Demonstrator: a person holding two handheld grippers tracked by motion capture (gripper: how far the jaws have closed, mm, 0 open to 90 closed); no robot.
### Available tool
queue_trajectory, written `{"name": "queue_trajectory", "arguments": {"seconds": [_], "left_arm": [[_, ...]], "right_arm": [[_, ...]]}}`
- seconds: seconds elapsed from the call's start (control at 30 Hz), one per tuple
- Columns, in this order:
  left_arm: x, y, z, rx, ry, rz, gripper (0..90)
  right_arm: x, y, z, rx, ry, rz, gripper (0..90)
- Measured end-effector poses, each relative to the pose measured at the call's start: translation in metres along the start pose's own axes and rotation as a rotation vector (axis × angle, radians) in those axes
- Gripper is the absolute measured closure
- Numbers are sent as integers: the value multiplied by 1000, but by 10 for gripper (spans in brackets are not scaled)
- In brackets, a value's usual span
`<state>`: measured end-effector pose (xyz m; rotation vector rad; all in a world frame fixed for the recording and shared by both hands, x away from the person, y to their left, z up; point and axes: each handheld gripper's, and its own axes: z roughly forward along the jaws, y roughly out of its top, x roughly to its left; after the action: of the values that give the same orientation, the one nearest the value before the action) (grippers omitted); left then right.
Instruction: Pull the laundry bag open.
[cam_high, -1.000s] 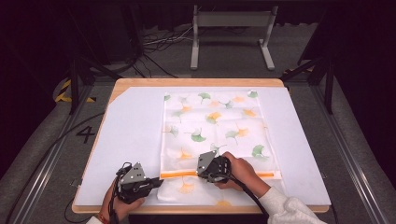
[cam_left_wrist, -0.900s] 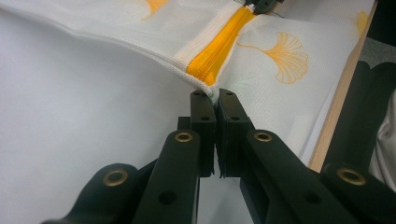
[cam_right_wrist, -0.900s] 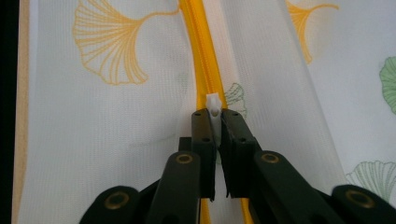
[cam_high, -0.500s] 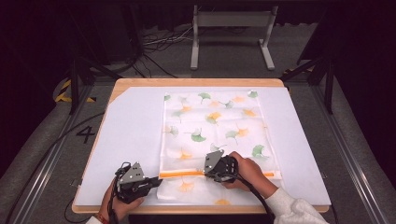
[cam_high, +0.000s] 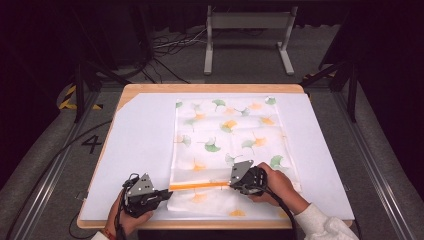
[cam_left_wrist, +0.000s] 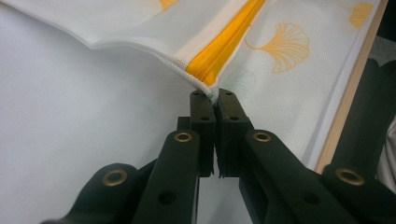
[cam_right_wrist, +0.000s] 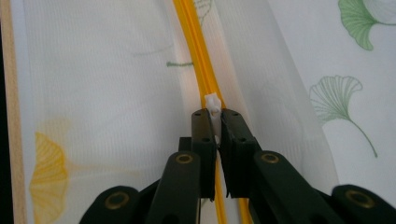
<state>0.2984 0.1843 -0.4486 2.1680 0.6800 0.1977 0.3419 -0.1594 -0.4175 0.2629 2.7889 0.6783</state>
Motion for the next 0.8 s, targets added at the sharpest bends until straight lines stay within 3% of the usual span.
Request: {"name": "queue_trajectory", "arguments": {"seconds": [0.8], "left_arm": [[3,0,-2,6,8,4,869]], "right_arm": [[-1,-37,-24,25,-35,57,853]]}}
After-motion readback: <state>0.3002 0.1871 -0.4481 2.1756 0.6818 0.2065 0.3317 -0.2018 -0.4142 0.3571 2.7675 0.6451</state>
